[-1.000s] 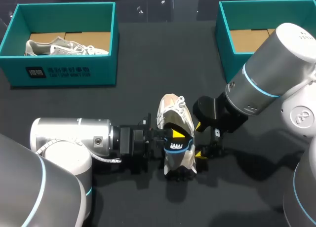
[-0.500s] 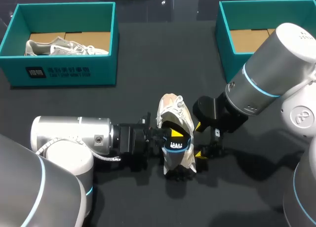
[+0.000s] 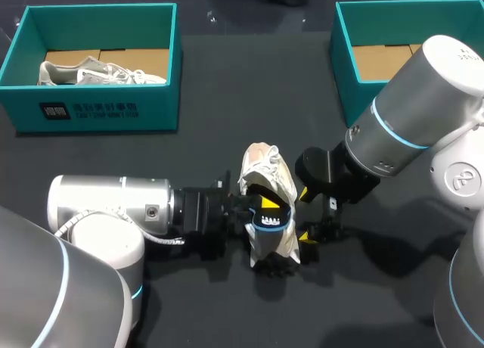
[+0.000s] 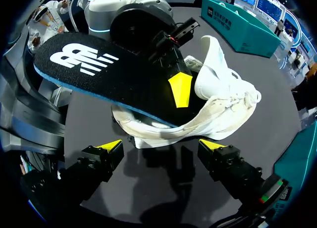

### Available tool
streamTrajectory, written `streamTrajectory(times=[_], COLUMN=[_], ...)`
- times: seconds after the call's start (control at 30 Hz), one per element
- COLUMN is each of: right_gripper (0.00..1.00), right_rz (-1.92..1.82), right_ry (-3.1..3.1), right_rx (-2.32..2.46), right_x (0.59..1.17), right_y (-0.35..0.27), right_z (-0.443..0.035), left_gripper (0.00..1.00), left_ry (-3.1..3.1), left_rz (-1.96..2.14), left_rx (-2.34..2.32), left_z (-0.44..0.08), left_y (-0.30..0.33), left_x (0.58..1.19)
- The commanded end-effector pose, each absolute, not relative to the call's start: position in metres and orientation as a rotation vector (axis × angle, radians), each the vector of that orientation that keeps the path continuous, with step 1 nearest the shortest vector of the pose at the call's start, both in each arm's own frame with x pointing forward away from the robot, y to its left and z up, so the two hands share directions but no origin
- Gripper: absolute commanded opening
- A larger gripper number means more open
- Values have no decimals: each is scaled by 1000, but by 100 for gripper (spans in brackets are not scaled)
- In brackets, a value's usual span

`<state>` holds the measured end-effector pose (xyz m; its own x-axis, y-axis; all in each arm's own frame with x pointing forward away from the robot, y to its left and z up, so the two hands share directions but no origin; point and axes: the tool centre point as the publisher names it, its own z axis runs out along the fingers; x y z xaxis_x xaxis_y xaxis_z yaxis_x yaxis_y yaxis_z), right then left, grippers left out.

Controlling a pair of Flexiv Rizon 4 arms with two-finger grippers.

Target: Take the shoe out of the shoebox, open the shoe tongue, remove and reinsert the insole, then place the shoe into the shoebox

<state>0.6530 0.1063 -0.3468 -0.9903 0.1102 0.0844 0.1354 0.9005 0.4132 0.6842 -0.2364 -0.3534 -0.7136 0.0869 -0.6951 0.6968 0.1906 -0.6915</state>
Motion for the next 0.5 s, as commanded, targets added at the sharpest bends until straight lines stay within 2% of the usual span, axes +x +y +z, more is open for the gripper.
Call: streamTrajectory(times=[0.03,0.07,0.2,0.5], right_gripper=[100,100,100,100], right_rz=[-659,-659,-659,-659], right_ry=[-3008,-3008,-3008,-3008], right_rx=[-196,-196,-196,-196], right_x=[651,651,651,651], right_y=[106,106,106,106], right_z=[-347,-347,-347,-347], left_gripper=[0,7,21,36], left_ry=[1946,1945,1934,1917], left_rz=[-1571,-1573,-1589,-1605], left_rx=[733,734,736,734], left_z=[-353,-351,-345,-324], left_y=[-237,-238,-240,-245], left_x=[685,684,680,668])
